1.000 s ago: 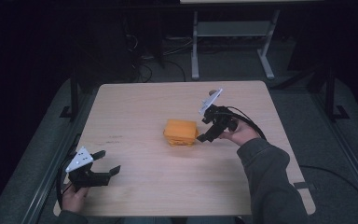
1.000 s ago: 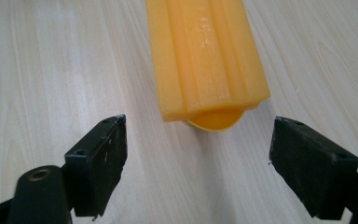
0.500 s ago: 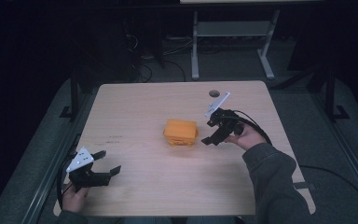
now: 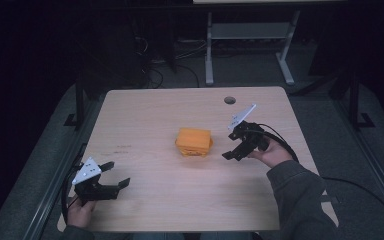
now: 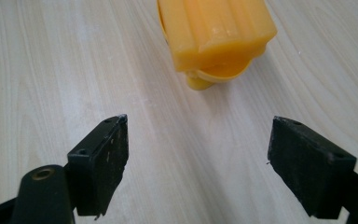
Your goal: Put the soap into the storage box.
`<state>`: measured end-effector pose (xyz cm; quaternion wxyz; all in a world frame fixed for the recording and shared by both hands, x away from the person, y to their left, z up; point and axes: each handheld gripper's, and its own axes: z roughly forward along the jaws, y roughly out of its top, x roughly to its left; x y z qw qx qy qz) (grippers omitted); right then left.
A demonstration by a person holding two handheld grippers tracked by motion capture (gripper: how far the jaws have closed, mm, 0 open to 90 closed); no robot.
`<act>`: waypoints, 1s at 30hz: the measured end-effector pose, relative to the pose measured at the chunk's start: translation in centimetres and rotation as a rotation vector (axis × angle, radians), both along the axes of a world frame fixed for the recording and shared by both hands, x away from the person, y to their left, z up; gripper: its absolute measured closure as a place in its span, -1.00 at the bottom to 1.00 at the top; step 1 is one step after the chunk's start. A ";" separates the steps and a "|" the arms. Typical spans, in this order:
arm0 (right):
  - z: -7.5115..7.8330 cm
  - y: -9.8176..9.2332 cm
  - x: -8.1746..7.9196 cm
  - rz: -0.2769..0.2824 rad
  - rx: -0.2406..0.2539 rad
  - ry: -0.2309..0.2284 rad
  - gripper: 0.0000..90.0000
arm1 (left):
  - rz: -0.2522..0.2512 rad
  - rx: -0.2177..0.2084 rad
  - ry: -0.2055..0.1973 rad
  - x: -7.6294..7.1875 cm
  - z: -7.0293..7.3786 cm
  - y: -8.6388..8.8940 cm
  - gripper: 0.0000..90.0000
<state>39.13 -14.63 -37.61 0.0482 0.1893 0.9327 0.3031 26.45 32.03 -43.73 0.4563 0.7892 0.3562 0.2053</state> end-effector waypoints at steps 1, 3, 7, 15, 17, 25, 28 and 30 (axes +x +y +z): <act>-0.1 -0.1 -0.1 0.000 0.002 -0.001 -0.56 | 0.001 0.000 0.000 0.0 0.0 0.0 -0.68; -0.2 -0.3 -0.3 -0.005 -0.007 0.012 -0.58 | 0.002 0.000 0.000 0.0 0.0 0.0 -0.68; -0.2 -0.7 -0.9 -0.008 0.003 -0.001 -0.55 | 0.003 0.000 0.001 0.0 0.0 0.0 -0.68; -0.8 -2.0 -1.8 -0.037 0.010 0.008 -0.55 | 0.002 0.003 0.000 0.0 -0.1 0.0 -0.68; -1.0 -2.4 -2.0 -0.049 0.016 0.017 -0.55 | 0.002 0.003 0.001 0.0 -0.1 0.0 -0.68; -1.7 -3.6 -2.8 -0.073 0.018 0.023 -0.56 | 0.001 0.007 0.003 0.0 -0.1 0.0 -0.68; -2.0 -4.0 -3.1 -0.083 0.017 0.030 -0.56 | 0.003 0.007 0.007 0.0 -0.2 0.0 -0.68; -2.1 -4.4 -3.4 -0.091 0.023 0.033 -0.55 | 0.002 0.009 0.007 0.0 -0.2 -0.1 -0.68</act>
